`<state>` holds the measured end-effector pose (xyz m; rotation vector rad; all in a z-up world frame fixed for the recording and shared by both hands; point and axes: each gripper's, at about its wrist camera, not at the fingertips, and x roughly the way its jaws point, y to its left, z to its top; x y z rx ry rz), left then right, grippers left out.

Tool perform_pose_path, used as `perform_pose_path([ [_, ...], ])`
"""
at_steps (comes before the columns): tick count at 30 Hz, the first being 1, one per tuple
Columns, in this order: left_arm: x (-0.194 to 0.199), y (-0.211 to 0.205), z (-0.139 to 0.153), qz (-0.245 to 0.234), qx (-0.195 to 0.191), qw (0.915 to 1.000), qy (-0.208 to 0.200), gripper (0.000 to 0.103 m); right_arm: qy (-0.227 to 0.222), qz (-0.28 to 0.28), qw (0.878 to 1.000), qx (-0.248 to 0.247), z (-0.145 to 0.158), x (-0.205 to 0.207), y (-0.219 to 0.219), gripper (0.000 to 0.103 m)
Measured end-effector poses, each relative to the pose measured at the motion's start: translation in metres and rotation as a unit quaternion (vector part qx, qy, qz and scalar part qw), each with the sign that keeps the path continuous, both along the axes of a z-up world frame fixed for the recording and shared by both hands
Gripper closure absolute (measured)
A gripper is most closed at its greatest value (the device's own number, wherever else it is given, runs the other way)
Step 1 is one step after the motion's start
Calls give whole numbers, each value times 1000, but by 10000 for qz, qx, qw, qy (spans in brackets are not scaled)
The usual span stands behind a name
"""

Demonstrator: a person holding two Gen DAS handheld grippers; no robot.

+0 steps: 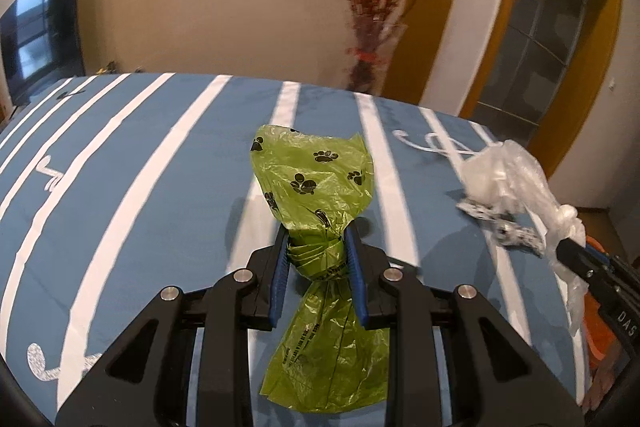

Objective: Collect trash
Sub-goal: 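Carry the paw-print and clear bags to the wastebasket and open both tools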

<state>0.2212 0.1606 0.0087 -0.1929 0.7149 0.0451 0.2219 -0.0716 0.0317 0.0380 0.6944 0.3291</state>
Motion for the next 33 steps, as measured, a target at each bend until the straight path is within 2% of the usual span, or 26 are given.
perform_pose_path([
  [11,-12,-71,23,-689,-58,9975,-121,77,-355,-959,9947,50,20,-35,-87,83],
  [18,-21,-128,32,-1213,-134,9924,-166,77,-602,-1715,9833,-97,26,-62,-146,83],
  [26,-25,-200,33,-1896,-348,9812,-139,77,-781,-2577,9623,-375,22,-88,-204,83],
  [33,-23,-263,31,-2456,-506,9680,-85,77,-798,-3044,9478,-515,12,-100,-240,82],
])
